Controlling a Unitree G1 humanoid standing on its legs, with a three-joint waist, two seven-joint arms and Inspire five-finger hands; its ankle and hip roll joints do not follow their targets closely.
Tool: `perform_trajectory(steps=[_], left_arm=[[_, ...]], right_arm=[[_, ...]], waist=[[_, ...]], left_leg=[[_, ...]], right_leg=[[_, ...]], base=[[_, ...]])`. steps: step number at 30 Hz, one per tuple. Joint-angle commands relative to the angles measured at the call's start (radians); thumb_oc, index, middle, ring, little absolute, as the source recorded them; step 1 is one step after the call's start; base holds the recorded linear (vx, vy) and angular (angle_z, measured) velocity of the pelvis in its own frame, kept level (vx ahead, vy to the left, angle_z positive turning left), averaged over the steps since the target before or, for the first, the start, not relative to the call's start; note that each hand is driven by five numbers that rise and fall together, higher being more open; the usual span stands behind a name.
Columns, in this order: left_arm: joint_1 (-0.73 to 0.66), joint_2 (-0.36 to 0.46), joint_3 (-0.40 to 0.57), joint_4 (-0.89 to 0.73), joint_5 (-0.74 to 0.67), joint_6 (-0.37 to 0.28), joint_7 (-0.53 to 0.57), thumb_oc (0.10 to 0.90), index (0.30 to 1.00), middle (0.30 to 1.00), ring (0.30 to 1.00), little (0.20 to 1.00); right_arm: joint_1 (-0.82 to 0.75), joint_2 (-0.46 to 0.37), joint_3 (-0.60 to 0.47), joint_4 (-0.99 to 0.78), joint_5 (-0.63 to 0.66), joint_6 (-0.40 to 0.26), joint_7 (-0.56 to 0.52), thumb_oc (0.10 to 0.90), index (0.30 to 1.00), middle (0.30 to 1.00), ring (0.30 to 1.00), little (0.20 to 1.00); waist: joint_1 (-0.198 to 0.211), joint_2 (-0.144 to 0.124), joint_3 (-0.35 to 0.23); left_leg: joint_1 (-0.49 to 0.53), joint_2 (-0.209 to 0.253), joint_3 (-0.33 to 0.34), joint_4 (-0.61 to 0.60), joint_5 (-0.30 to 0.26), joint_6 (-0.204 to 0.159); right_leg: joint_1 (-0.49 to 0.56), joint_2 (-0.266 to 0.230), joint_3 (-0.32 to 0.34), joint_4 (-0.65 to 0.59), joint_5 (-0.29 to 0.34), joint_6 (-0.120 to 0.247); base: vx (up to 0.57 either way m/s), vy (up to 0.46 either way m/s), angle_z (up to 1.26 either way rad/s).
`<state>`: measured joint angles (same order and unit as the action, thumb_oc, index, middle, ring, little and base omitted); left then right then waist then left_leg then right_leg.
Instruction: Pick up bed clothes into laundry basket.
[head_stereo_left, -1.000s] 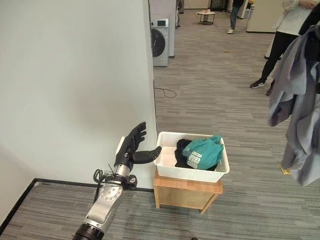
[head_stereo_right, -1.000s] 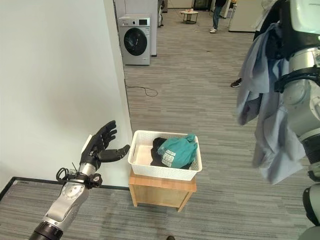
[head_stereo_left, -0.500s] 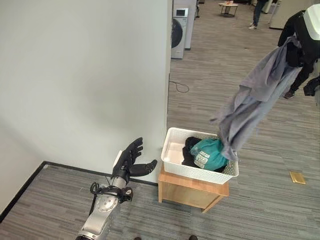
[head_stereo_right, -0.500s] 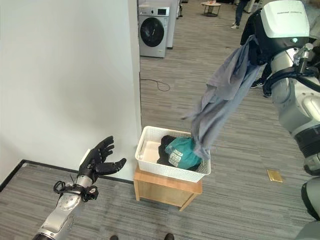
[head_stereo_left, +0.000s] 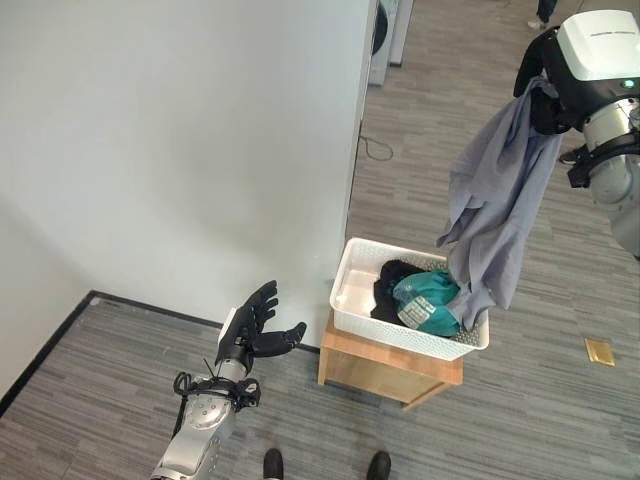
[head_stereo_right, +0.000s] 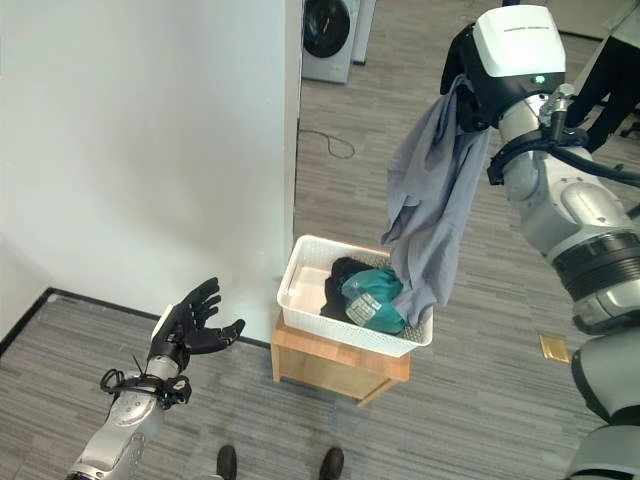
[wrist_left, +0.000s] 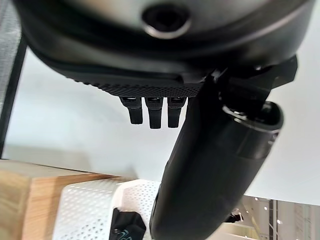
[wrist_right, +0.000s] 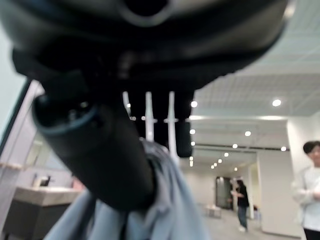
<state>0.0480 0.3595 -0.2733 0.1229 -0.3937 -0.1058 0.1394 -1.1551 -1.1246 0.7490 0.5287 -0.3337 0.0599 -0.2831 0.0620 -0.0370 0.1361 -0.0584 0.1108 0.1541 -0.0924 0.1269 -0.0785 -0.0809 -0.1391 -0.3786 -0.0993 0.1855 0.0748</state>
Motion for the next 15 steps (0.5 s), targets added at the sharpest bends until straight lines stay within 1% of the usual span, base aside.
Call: perform_trajectory(steps=[1,3,4,6,7,8,9,10,11,12,13,14,15], left_arm=[[-0.149,0.043,-0.028,-0.092,-0.023,-0.097,-0.003,0.800,0.900,0.900,0.900,0.900],[-0.160,0.044,-0.034,-0.081,-0.021,-0.097,-0.003,0.800,0.900,0.900,0.900,0.900],[-0.170,0.039,-0.039,-0.064,-0.016,-0.097,0.002,0.800,0.900,0.900,0.900,0.900],[-0.174,0.039,-0.039,-0.057,-0.017,-0.096,0.002,0.800,0.900,0.900,0.900,0.900],[-0.188,0.035,-0.043,-0.046,-0.019,-0.095,0.005,0.800,0.900,0.900,0.900,0.900],[-0.188,0.036,-0.043,-0.045,-0.020,-0.095,0.005,0.800,0.900,0.900,0.900,0.900],[-0.204,0.028,-0.047,-0.043,-0.024,-0.096,0.010,0.800,0.900,0.900,0.900,0.900],[-0.212,0.021,-0.051,-0.034,-0.026,-0.095,0.010,0.800,0.900,0.900,0.900,0.900],[-0.211,0.022,-0.052,-0.033,-0.026,-0.095,0.010,0.800,0.900,0.900,0.900,0.900],[-0.227,0.016,-0.057,-0.024,-0.027,-0.095,0.011,0.800,0.900,0.900,0.900,0.900],[-0.228,0.018,-0.059,-0.023,-0.027,-0.095,0.011,0.800,0.900,0.900,0.900,0.900],[-0.240,0.016,-0.061,-0.020,-0.024,-0.093,0.012,0.800,0.900,0.900,0.900,0.900],[-0.240,0.018,-0.063,-0.020,-0.024,-0.093,0.013,0.800,0.900,0.900,0.900,0.900]], right_arm=[[-0.245,-0.057,-0.027,-0.032,-0.018,0.006,-0.044,0.400,0.300,0.300,0.300,0.300],[-0.231,-0.041,-0.030,-0.031,-0.017,0.003,-0.047,0.400,0.300,0.300,0.300,0.300],[-0.197,-0.026,-0.050,-0.028,-0.014,-0.001,-0.049,0.400,0.300,0.300,0.300,0.300],[-0.182,-0.019,-0.061,-0.028,-0.013,0.000,-0.046,0.400,0.300,0.300,0.300,0.300],[-0.154,0.003,-0.081,-0.023,-0.012,-0.001,-0.048,0.400,0.300,0.300,0.300,0.300],[-0.152,0.003,-0.084,-0.024,-0.012,-0.001,-0.048,0.400,0.300,0.300,0.300,0.300],[-0.112,0.031,-0.117,-0.032,-0.002,-0.001,-0.054,0.400,0.300,0.300,0.300,0.300],[-0.077,0.056,-0.144,-0.030,0.001,-0.002,-0.060,0.400,0.300,0.300,0.300,0.300],[-0.072,0.056,-0.148,-0.031,0.000,-0.002,-0.059,0.400,0.300,0.300,0.300,0.300],[-0.018,0.092,-0.185,-0.022,0.002,-0.003,-0.065,0.400,0.300,0.300,0.300,0.300],[-0.013,0.093,-0.190,-0.023,0.001,-0.003,-0.065,0.400,0.300,0.300,0.300,0.300],[0.017,0.119,-0.208,-0.014,-0.002,-0.001,-0.066,0.400,0.300,0.300,0.300,0.300],[0.020,0.119,-0.212,-0.015,-0.002,-0.002,-0.067,0.400,0.300,0.300,0.300,0.300]], waist=[[0.057,-0.027,0.104],[0.068,-0.038,0.118],[0.073,-0.046,0.128],[0.077,-0.051,0.130],[0.090,-0.063,0.143],[0.090,-0.064,0.143],[0.101,-0.072,0.158],[0.106,-0.074,0.164],[0.105,-0.076,0.158],[0.116,-0.080,0.168],[0.117,-0.082,0.168],[0.124,-0.084,0.172],[0.125,-0.086,0.172]], left_leg=[[-0.050,0.025,0.070,0.005,-0.092,-0.023],[-0.070,0.033,0.068,0.005,-0.085,-0.026],[-0.081,0.038,0.065,0.005,-0.081,-0.028],[-0.087,0.041,0.062,0.005,-0.079,-0.028],[-0.102,0.044,0.053,0.005,-0.074,-0.030],[-0.102,0.043,0.052,0.005,-0.074,-0.030],[-0.116,0.046,0.041,0.005,-0.072,-0.031],[-0.120,0.046,0.036,0.005,-0.072,-0.033],[-0.112,0.050,0.027,0.005,-0.093,-0.041],[-0.120,0.050,0.015,0.005,-0.093,-0.043],[-0.120,0.050,0.014,0.005,-0.093,-0.043],[-0.125,0.048,0.009,0.005,-0.094,-0.043],[-0.126,0.048,0.008,0.005,-0.094,-0.043]], right_leg=[[0.081,-0.017,-0.040,0.012,-0.230,0.068],[0.067,-0.014,-0.047,0.012,-0.228,0.069],[0.059,-0.013,-0.051,0.012,-0.227,0.070],[0.054,-0.012,-0.052,0.012,-0.227,0.069],[0.046,-0.011,-0.059,0.012,-0.224,0.070],[0.046,-0.011,-0.059,0.012,-0.224,0.070],[0.041,-0.011,-0.068,0.012,-0.223,0.069],[0.041,-0.010,-0.073,0.012,-0.223,0.069],[0.049,-0.006,-0.062,0.012,-0.241,0.074],[0.048,-0.005,-0.071,0.012,-0.242,0.073],[0.049,-0.004,-0.072,0.012,-0.243,0.073],[0.047,-0.004,-0.075,0.012,-0.243,0.072],[0.047,-0.004,-0.076,0.012,-0.243,0.072]], base=[[-0.11,0.002,0.01],[-0.09,0.006,0.02],[-0.03,0.003,0.02],[-0.02,-0.001,0.01],[-0.03,0.003,0.07],[-0.07,-0.007,0.15],[-0.05,-0.017,0.19],[0.02,-0.037,0.15],[0.05,-0.058,0.13],[0.06,-0.052,0.14],[-0.02,-0.046,0.24],[-0.01,-0.015,0.20],[-0.01,-0.023,0.24]])
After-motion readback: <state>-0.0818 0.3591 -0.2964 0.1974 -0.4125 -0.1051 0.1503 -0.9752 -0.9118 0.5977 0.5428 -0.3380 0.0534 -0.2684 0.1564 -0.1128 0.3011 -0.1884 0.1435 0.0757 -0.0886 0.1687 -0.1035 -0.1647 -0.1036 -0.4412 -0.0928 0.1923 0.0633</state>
